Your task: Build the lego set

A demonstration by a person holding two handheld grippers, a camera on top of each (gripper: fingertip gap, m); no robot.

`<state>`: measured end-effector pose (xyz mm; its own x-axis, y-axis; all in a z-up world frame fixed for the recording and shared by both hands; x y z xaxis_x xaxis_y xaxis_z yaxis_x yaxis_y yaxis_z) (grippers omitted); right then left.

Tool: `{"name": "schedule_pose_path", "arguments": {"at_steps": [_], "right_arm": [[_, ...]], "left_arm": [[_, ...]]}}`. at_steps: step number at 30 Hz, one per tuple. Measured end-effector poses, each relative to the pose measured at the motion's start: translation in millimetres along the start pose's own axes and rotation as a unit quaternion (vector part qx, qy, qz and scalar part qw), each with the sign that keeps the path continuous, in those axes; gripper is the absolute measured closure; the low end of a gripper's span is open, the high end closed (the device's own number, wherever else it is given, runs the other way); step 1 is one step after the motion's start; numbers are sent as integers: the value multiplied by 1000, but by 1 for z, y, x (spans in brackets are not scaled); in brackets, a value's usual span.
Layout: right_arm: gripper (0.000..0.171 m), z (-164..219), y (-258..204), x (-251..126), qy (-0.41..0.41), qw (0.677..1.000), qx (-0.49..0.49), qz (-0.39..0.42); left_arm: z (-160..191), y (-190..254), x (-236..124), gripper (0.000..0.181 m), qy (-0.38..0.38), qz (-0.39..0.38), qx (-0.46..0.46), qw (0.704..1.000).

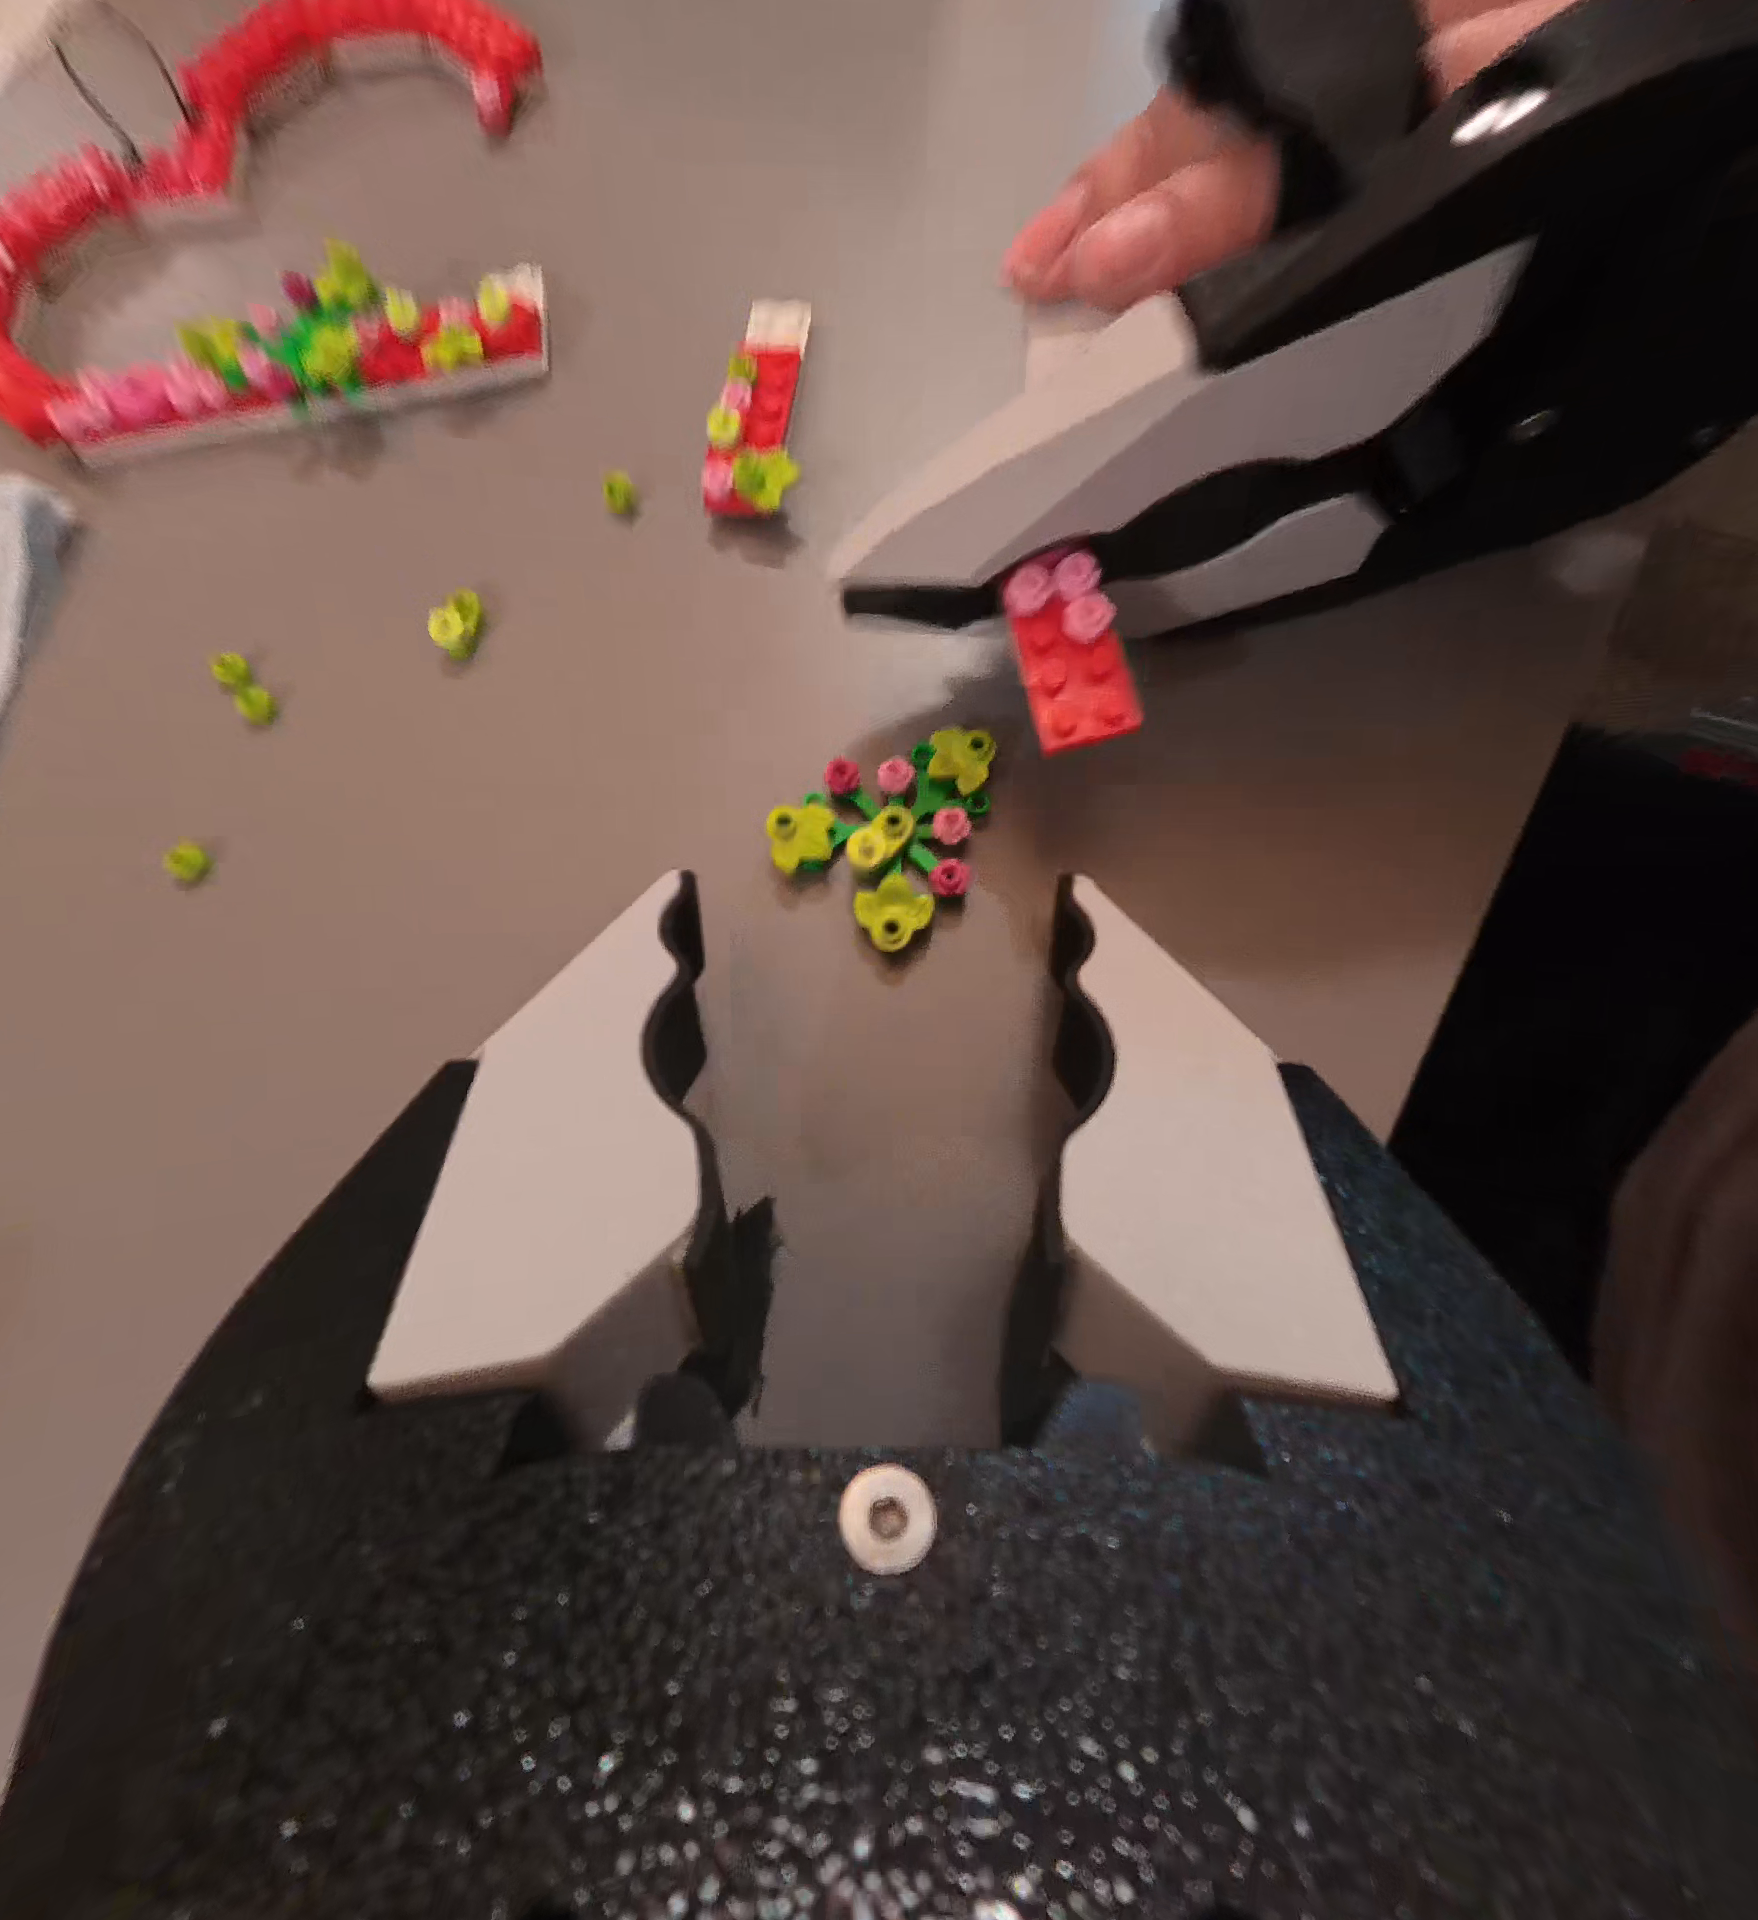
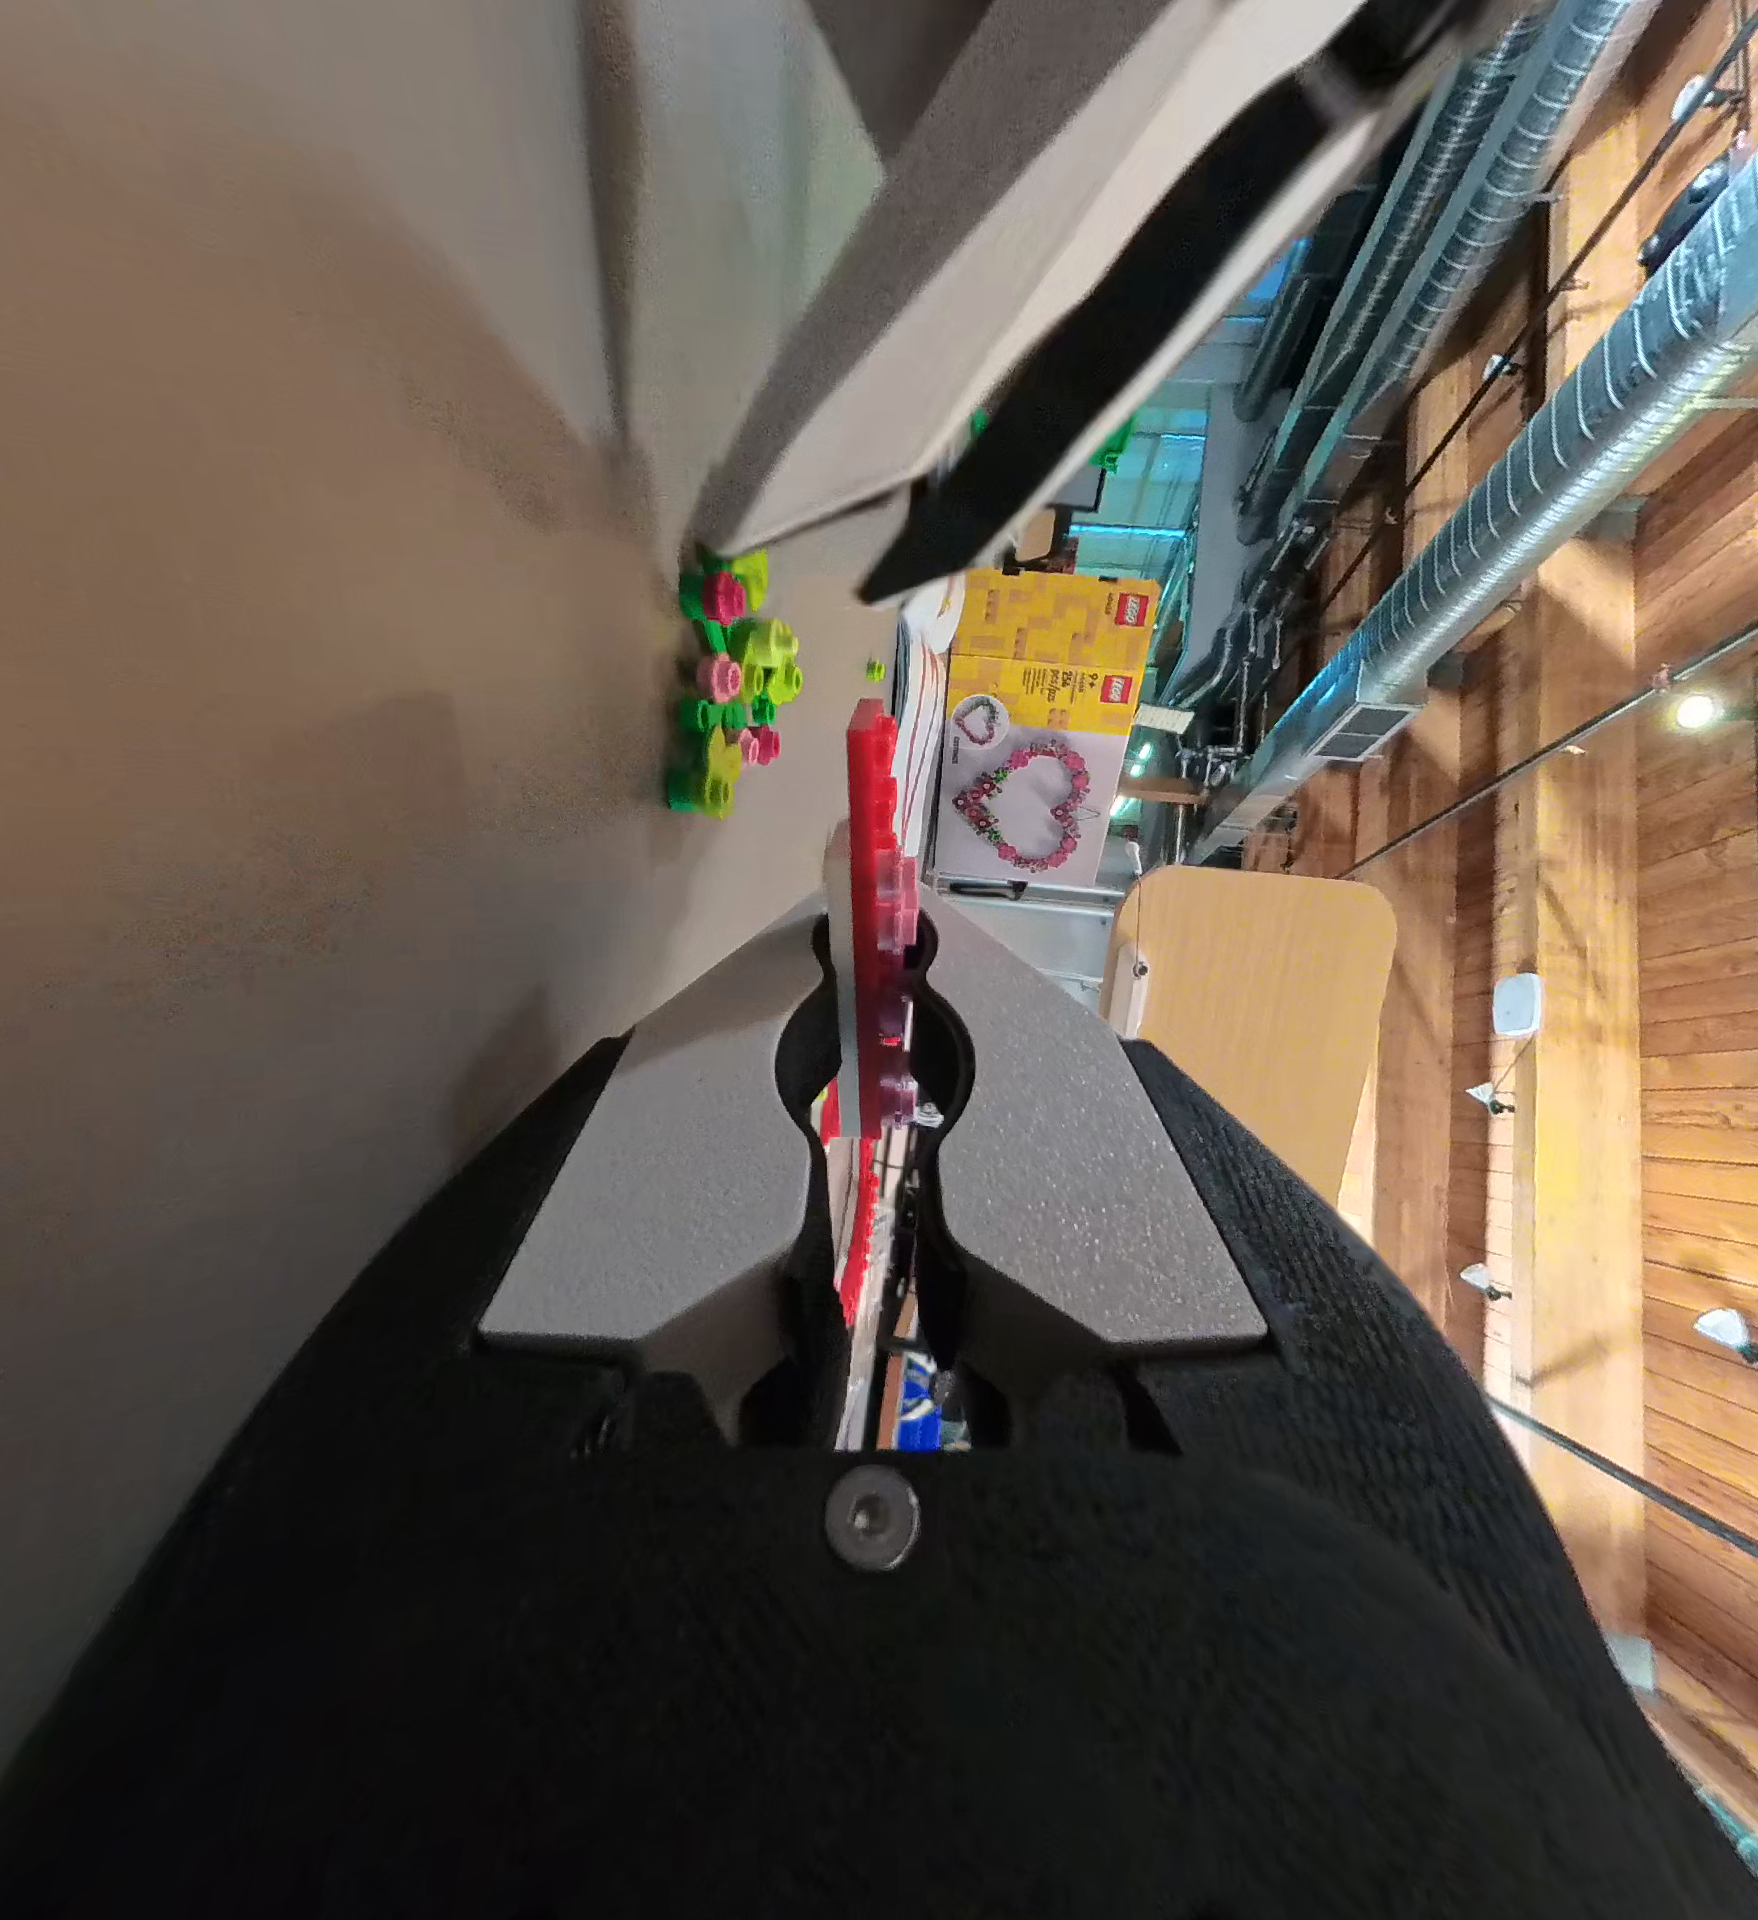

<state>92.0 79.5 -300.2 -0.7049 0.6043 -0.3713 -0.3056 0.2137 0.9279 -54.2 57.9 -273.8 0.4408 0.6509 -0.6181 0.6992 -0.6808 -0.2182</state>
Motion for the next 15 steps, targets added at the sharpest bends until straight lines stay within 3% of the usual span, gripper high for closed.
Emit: {"name": "schedule_pose_path", "arguments": {"at_steps": [1,4,7,11,15], "right_arm": [[167,0,0,1,-4,1000,3,-1],[167,2,1,3,-13,1000,20,-13],[166,4,1,3,-9,999,33,-21],[166,3,1,3,-10,999,35,-25],[166,2,1,3,-5,999,38,-29]], "left_arm": [[-5,3,-5,113,29,-7,11,999],[-21,19,-19,120,136,-40,98,985],[-22,40,-19,134,197,-115,246,942],[-13,55,-6,146,193,-193,378,885],[-7,60,3,158,181,-223,439,851]]}}
Point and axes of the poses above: each gripper's, where its closed fingertips meet, x out along the fingers, z out of its underside, y = z × x across the jaws, the point moved 9 cm from there along -x, back along the fingers, and after that the axes turned 12 degrees about -z, right-handed, at the moved point
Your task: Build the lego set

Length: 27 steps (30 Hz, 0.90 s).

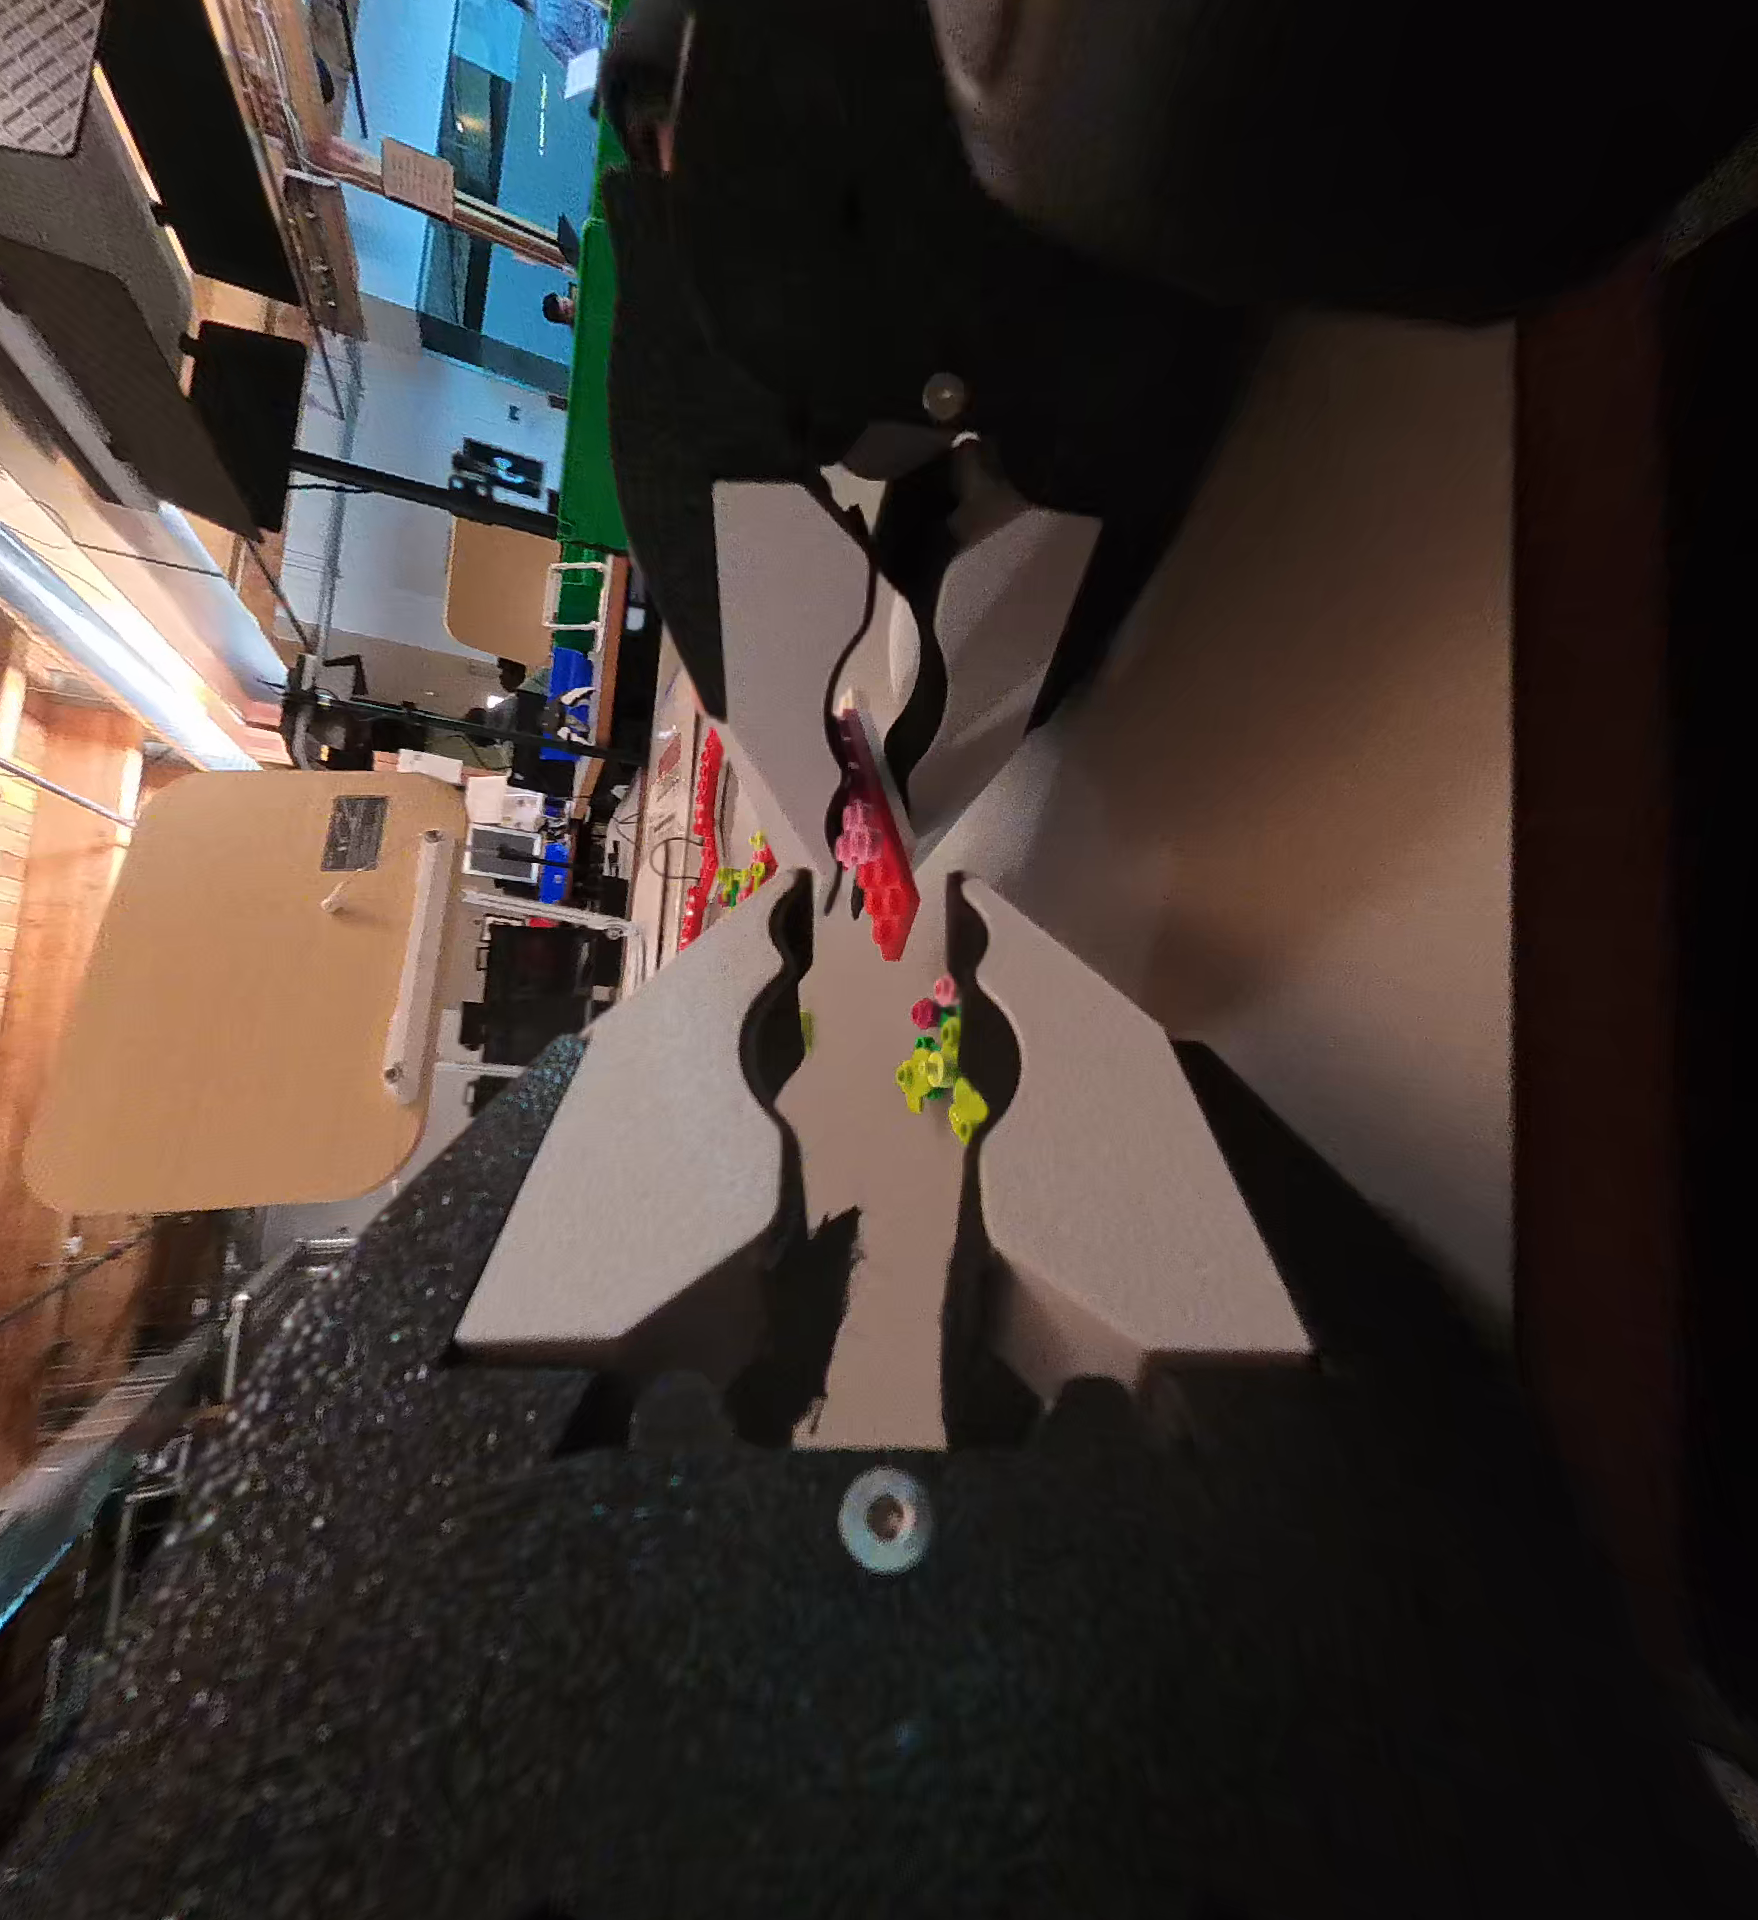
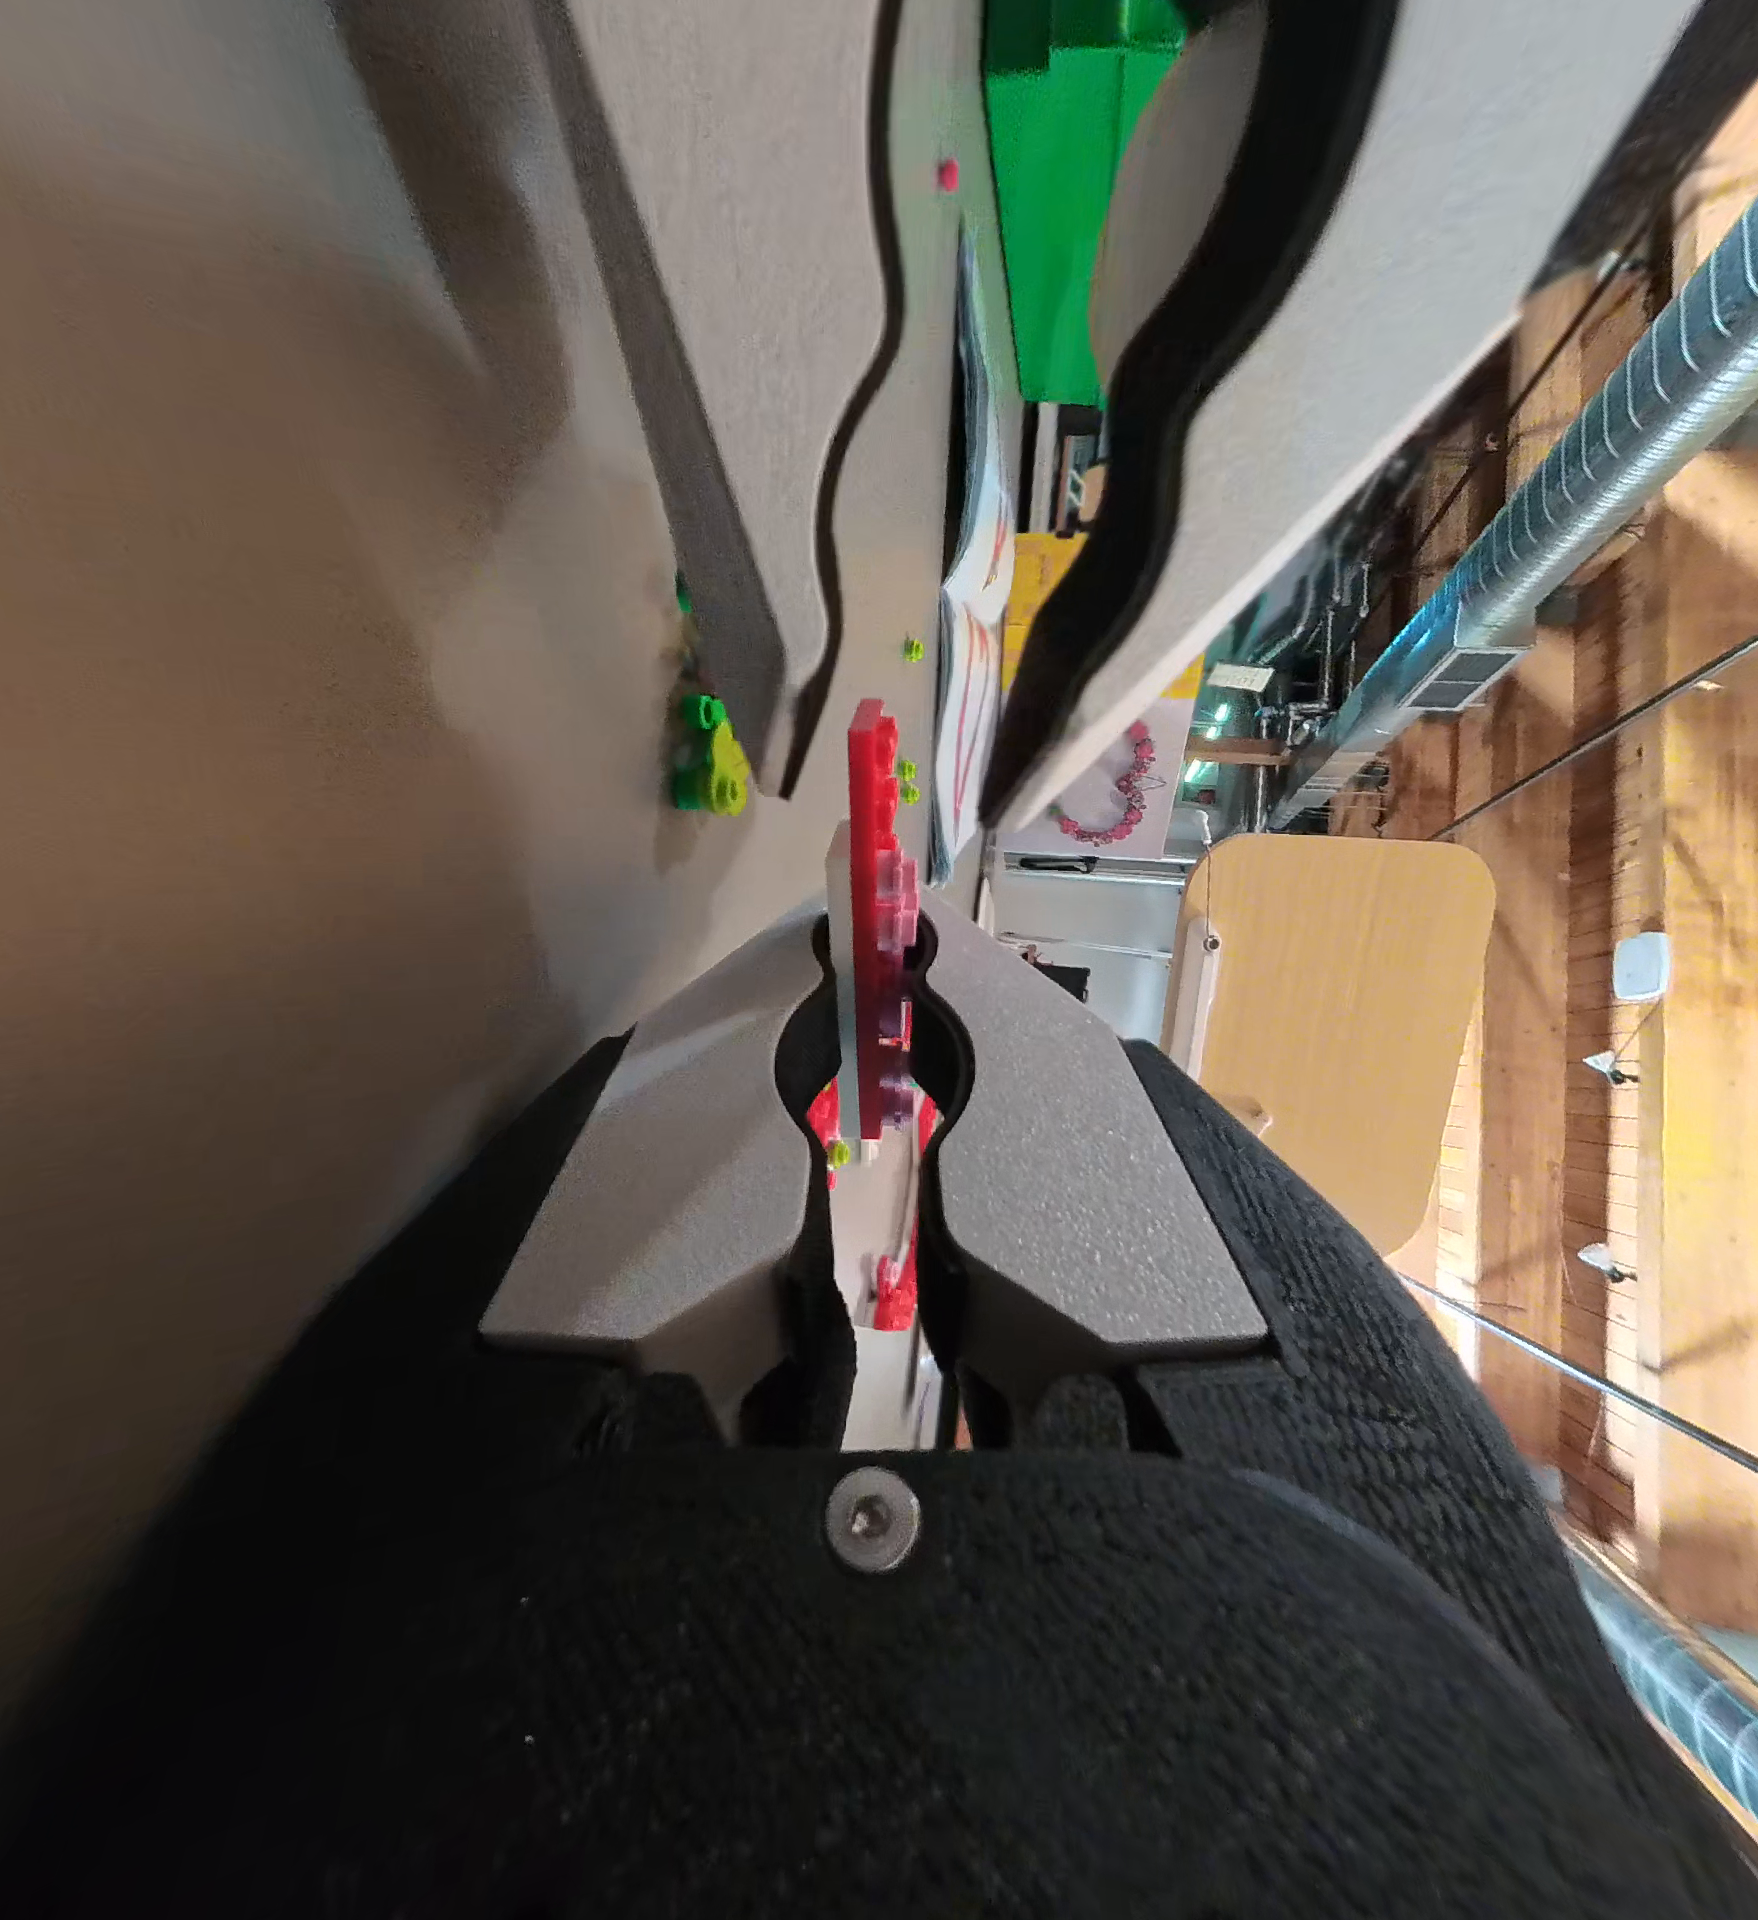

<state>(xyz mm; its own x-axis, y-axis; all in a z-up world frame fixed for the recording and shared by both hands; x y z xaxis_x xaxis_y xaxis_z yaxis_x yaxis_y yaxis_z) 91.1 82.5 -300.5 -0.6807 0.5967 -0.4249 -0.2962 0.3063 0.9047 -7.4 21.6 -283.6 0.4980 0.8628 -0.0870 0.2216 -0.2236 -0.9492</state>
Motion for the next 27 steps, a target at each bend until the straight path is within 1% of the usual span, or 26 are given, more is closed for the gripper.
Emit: {"name": "schedule_pose_path", "arguments": {"at_steps": [3,6,7,10,11,16,18,19,22,23,24,26,27], "right_arm": [[166,1,1,-1,5,1000,11,-3],[166,2,1,-1,10,1000,26,-12],[164,3,1,-2,19,999,31,-16],[143,6,4,-10,50,996,77,-17],[142,8,4,-12,57,995,85,-19],[152,4,-2,-14,40,998,47,-14],[155,2,-2,-13,39,998,50,-12],[160,3,-1,-13,36,998,51,-7],[160,3,0,-14,30,998,55,1],[161,4,1,-15,27,998,59,4],[161,6,1,-16,19,998,62,5],[161,11,0,-17,0,998,64,12],[161,13,-1,-19,-7,998,67,17]], "left_arm": [[-1,2,1,176,2,-17,17,1000],[-1,3,2,178,0,-34,29,999],[0,3,2,178,0,-39,30,999],[7,4,3,178,-13,-41,13,999],[10,4,3,178,-16,-39,6,999],[14,1,2,179,-14,-45,-28,999],[14,1,1,179,-9,-44,-28,999],[14,1,1,179,-9,-43,-26,999],[13,1,2,179,-3,-50,-27,998],[13,0,3,175,-1,-49,-41,998],[14,-2,3,162,-4,-41,-65,997],[18,-5,2,135,-10,0,-137,991],[21,-8,1,125,-15,22,-178,984]]}}
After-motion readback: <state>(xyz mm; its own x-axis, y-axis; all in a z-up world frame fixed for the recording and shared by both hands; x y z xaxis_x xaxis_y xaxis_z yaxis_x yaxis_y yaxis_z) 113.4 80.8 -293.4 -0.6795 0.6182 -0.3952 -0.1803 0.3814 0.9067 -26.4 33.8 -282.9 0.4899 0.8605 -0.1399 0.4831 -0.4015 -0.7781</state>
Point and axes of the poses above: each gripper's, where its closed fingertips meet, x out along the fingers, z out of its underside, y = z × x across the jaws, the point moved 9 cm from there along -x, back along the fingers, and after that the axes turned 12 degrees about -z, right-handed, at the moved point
